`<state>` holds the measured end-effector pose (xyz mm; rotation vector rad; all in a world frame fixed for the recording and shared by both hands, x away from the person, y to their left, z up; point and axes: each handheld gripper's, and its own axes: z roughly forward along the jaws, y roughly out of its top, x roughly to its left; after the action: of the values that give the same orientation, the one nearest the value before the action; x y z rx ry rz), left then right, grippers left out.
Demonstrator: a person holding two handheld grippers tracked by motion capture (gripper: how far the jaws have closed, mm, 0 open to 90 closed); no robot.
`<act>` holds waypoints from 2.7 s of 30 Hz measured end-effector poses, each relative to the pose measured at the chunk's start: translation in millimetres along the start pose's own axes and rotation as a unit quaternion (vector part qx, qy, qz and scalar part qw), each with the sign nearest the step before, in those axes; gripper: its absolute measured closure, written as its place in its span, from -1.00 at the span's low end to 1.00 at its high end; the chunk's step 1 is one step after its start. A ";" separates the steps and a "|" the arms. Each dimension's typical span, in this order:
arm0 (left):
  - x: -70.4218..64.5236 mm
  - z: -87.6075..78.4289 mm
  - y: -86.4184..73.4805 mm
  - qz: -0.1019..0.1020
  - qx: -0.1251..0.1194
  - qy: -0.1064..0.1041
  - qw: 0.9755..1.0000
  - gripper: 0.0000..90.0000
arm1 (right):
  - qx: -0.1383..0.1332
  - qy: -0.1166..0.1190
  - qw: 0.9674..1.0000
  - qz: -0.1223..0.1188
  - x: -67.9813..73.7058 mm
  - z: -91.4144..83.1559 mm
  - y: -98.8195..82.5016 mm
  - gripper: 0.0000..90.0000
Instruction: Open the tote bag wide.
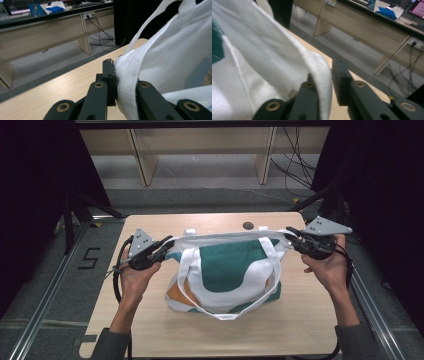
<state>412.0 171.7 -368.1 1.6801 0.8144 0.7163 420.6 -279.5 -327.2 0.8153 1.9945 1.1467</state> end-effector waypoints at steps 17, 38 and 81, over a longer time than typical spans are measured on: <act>14.8 22.6 -18.6 -0.026 0.011 -0.007 1.000 0.84 | -0.041 0.099 0.985 0.134 3.8 -64.7 -1.2 -0.03; 19.1 21.1 -23.6 -0.059 0.002 -0.011 0.998 0.33 | 0.045 0.151 0.987 0.031 90.3 -4.6 -28.2 0.63; -97.0 -5.8 -72.4 0.014 0.107 -0.108 0.988 0.81 | 0.074 0.149 0.984 -0.069 111.8 -11.6 -48.7 0.93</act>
<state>339.3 109.5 -442.4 1.9275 0.7357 0.4673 339.2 -217.3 -394.3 0.5935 2.3667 1.1001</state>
